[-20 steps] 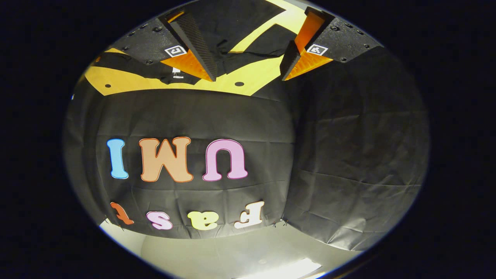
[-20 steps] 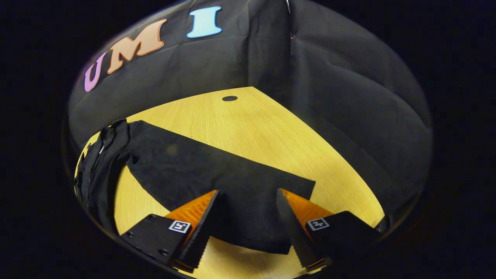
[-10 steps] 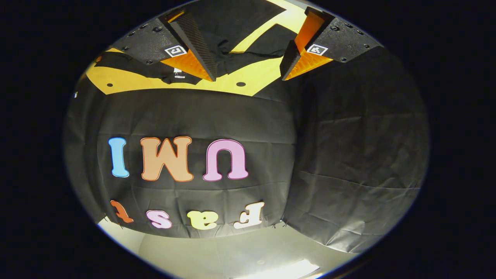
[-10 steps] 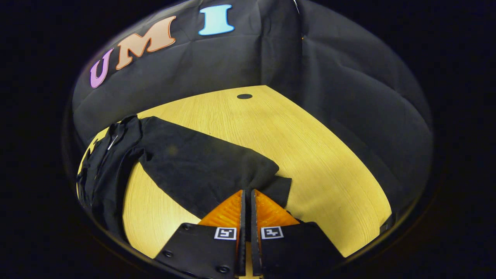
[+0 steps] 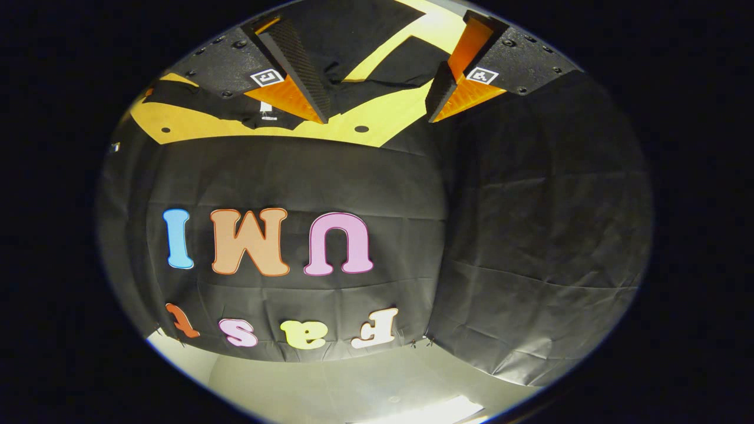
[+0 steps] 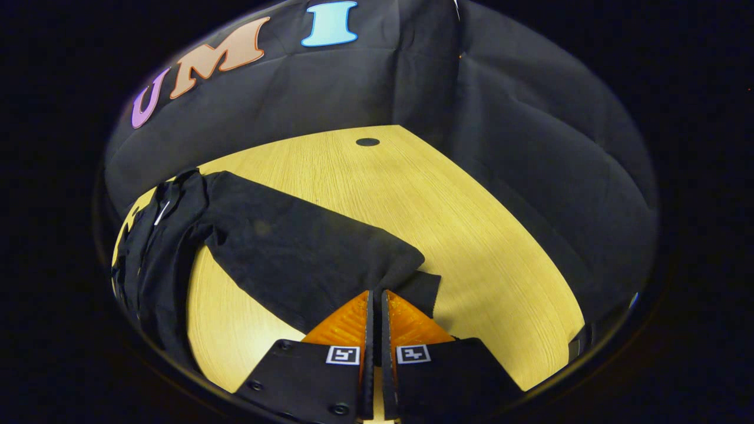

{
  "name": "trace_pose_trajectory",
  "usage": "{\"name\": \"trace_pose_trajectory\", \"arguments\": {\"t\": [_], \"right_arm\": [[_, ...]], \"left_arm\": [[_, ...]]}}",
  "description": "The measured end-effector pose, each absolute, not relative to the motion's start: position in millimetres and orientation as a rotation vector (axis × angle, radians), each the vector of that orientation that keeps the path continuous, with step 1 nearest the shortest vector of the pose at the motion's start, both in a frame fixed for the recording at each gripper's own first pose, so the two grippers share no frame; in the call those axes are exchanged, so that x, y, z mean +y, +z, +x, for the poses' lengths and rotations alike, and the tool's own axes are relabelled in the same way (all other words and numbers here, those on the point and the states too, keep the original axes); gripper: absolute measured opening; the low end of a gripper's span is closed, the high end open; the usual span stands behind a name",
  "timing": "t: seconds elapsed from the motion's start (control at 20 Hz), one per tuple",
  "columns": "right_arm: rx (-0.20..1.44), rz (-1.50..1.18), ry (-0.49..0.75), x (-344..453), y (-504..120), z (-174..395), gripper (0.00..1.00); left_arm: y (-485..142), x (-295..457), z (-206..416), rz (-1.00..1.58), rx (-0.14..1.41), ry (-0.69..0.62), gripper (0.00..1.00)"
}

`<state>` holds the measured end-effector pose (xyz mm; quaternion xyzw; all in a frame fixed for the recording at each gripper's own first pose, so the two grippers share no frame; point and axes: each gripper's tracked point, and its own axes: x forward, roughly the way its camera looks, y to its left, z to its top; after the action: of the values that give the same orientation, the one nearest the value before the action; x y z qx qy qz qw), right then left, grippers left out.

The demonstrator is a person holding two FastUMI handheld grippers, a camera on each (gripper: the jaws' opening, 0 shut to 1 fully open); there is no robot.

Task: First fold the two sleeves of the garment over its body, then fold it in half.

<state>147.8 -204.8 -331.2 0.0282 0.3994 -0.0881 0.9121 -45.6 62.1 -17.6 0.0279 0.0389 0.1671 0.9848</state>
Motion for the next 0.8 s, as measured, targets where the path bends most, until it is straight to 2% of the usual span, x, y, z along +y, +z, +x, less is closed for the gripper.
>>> {"name": "trace_pose_trajectory", "arguments": {"t": [0.35,0.8], "right_arm": [[0.702,0.070,-0.175,-172,-271,174,0.08],[0.498,0.112,-0.049,-50,-175,206,0.08]], "left_arm": [[-23,76,-45,0.029,0.092,0.294,0.98],[-22,122,-39,0.005,0.084,0.256,0.96]]}}
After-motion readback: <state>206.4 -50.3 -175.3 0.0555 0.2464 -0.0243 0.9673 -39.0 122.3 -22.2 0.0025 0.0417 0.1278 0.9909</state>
